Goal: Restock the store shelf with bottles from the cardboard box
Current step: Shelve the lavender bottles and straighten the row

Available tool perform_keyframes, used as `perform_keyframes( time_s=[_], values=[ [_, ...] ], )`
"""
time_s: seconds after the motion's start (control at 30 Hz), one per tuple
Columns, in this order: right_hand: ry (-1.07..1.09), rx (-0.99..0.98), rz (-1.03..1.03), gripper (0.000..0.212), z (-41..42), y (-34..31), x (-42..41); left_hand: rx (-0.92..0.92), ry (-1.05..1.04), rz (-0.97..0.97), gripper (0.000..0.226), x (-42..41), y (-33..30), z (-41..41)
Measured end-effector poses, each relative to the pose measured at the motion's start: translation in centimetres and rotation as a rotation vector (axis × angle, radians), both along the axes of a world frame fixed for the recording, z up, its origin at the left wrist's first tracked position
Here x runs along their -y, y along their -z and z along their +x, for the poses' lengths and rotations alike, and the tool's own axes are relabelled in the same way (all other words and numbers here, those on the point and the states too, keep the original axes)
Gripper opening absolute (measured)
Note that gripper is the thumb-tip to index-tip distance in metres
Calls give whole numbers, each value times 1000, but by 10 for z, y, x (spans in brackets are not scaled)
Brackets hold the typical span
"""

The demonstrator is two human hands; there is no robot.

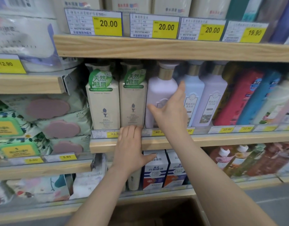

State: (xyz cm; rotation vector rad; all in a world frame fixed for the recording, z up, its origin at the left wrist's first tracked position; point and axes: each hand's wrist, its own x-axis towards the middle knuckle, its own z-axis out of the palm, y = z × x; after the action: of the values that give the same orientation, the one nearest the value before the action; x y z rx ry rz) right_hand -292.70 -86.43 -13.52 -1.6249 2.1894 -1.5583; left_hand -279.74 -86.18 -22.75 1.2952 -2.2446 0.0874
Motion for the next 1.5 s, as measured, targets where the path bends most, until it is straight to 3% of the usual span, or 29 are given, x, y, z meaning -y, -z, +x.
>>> perform_keyframes(
  time_s=[0.13,0.33,0.63,0.87,1.03,1.13,1.23,1.5],
  values=[
    [47,-147,19,96,5,-5,7,-11,1,7,93,0,0,-1],
    [58,-205,37,85,11,-5,18,-27,21,6,93,0,0,0],
    [67,-194,43,83,18,-2,21,-32,36,-36,93,0,1,2],
    [176,-433,90,89,7,-8,9,-22,61,-21,95,1,2,3],
    [-17,-520,74,85,-2,1,-17,-209,38,-20,80,-8,-7,16],
    [-152,-517,66,77,4,12,-29,-383,-89,-161,76,-7,-19,34],
    [-197,-437,34,77,14,10,-25,-490,-202,-145,85,-1,-30,54],
    [-247,-243,-104,79,42,-10,0,-461,-369,-90,113,22,-44,45]
  ],
)
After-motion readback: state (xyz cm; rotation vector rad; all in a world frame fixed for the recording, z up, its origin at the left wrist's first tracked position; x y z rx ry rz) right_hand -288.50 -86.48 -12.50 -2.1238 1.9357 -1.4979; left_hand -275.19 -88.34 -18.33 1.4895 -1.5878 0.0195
